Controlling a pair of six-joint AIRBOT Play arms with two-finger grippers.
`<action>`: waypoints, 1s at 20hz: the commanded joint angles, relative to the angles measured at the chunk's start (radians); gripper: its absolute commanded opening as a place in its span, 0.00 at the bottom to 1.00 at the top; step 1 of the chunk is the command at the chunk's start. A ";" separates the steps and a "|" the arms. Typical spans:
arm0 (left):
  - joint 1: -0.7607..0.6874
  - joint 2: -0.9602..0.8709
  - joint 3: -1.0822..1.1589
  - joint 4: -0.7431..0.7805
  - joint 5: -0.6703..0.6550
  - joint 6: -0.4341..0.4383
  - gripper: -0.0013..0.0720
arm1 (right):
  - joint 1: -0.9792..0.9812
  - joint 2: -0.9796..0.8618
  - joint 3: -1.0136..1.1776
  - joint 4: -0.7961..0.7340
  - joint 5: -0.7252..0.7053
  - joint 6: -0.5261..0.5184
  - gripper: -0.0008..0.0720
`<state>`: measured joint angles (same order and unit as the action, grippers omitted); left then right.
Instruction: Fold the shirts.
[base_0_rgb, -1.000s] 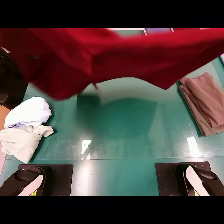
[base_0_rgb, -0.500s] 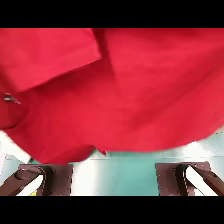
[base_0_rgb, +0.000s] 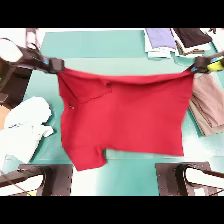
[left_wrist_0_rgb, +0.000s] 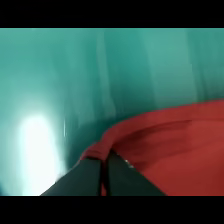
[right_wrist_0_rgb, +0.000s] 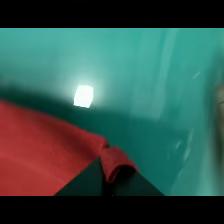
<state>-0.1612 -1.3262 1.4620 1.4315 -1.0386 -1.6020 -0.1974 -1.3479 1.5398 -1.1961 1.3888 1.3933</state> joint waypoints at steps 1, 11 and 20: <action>0.043 -0.167 -0.014 -0.063 0.103 -0.002 0.05 | 0.017 -0.157 -0.024 0.000 -0.069 0.015 0.03; 0.153 -0.196 -0.008 -0.311 -0.162 0.227 0.05 | 0.010 -0.142 -0.043 -0.135 -0.074 0.008 0.04; 0.153 -0.194 -0.170 -0.314 -0.149 0.217 0.63 | -0.015 -0.033 -0.364 0.010 -0.200 0.033 0.58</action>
<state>-0.0093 -1.5219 1.3201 1.1233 -1.1671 -1.3823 -0.1951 -1.4048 1.2335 -1.2682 1.2289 1.4036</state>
